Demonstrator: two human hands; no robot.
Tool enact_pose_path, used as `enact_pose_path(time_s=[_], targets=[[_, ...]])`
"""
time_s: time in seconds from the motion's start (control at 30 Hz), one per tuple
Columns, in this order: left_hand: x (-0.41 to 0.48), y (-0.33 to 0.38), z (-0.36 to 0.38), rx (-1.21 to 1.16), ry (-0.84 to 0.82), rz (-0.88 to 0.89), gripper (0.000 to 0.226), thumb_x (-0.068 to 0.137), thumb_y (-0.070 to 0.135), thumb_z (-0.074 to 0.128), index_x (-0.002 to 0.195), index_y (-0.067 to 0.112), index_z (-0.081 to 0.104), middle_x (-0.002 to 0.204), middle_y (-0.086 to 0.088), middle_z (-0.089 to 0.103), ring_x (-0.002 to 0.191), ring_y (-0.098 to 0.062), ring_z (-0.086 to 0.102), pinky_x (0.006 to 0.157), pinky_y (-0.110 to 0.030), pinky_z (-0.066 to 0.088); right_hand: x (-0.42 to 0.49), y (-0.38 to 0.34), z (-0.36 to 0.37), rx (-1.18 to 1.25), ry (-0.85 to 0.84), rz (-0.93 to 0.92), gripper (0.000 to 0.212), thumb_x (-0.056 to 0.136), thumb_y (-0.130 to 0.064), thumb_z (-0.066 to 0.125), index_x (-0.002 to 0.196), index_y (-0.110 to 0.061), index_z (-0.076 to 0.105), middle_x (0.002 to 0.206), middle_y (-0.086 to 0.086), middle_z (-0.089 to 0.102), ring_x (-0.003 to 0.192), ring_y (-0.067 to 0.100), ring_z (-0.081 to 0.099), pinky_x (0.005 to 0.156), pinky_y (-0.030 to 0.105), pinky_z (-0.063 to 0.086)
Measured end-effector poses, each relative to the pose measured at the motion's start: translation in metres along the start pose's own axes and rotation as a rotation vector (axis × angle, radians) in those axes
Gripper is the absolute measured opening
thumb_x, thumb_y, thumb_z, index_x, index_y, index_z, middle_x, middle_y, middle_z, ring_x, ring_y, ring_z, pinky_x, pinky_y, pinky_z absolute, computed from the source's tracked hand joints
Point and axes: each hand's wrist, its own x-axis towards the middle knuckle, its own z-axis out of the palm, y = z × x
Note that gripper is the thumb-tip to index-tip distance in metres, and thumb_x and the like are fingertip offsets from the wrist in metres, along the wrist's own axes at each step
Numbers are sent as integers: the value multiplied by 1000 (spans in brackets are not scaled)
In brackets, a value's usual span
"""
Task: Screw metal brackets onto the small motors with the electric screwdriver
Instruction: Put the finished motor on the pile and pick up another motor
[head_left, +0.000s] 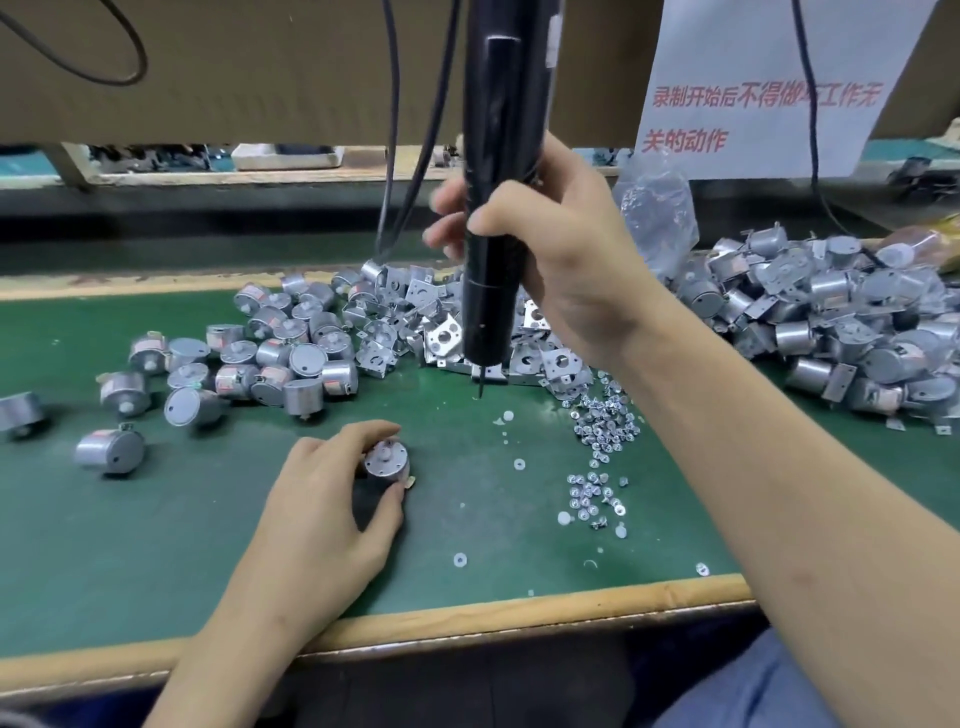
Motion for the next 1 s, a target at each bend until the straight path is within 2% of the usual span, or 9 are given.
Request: enact_pose_path(time_s=[0.13,0.23,0.33,0.47,0.53,0.6,1.0], targets=[[0,-2,2,34,0,13,34,84,22,75,115,24,63,103,16,57,99,-15,54,86,-14,31,0,3,-13,-68,73,-10,25,90,-26,59,98,-4,49,70,5,55,58,21,50,59,35,47],[1,-2,3,16,10,-19,32,84,25,75,114,27,65,104,10,57,101,-16,55,87,-18,33,1,7,-25,-94,126,-19,51,97,-57,42,89,-7,53,65,3,53,53,22,47,55,33,45],[0,-2,3,25,2,-18,33,85,24,74,116,27,65,104,9,58,101,-18,54,85,-17,31,1,11,-35,-92,171,28,73,83,-86,45,78,-14,54,63,5,51,52,22,46,54,32,44],[0,-2,3,37,-10,-17,34,86,24,73,118,27,64,105,9,58,101,-18,52,86,-17,30,1,19,-47,-87,237,28,73,80,-89,44,73,-17,53,61,5,48,49,21,43,52,31,41],[0,-2,3,35,-9,-17,34,86,24,72,119,27,64,105,9,58,101,-18,52,85,-17,30,1,22,-51,-74,249,13,74,66,-93,50,71,-19,54,61,5,48,49,20,44,51,30,41],[0,-2,4,36,-8,-18,34,86,24,72,119,27,64,105,9,58,100,-18,52,85,-18,30,1,25,-52,-53,249,-13,70,59,-92,54,69,-22,57,61,2,50,49,18,45,49,29,42],[-1,-3,4,43,-13,-20,33,87,27,70,119,29,63,105,12,57,102,-16,50,87,-19,31,1,36,-53,-10,250,-31,64,62,-92,57,65,-28,63,60,-2,51,49,16,46,49,28,41]])
